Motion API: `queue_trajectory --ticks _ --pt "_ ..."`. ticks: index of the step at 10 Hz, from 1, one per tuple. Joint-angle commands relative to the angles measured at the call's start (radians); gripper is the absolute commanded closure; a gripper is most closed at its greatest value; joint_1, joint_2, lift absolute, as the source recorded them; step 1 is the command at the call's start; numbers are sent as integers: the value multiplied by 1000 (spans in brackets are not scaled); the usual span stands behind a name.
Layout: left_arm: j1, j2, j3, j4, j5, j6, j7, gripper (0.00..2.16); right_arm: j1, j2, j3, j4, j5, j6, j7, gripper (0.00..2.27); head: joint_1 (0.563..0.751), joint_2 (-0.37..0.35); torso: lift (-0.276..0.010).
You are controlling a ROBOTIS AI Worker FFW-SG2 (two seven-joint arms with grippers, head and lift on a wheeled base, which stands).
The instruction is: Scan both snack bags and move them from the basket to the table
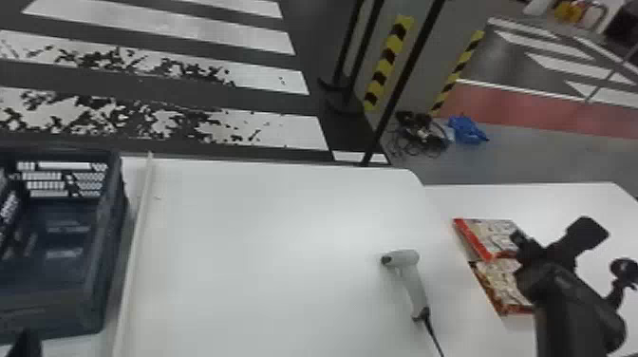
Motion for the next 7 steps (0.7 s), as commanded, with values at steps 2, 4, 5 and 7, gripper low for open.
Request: queue_trajectory --ticks 2,4,5,7 --pt "-4 0 -5 -3 -1 8 1 53 180 97 21 -299 -96 194 0 53 695 -350 -98" --pt "-5 -3 -14 -6 0 8 1 53 410 197 103 -641 -203 252 21 53 695 -350 -98" --pt "-8 -3 -20 -9 0 11 4 53 520 247 149 -802 -221 246 46 53 695 -350 -98" --pt "-7 -3 -33 -50 -1 109 57 53 724 319 242 -1080 -221 200 92 53 695 -350 -98"
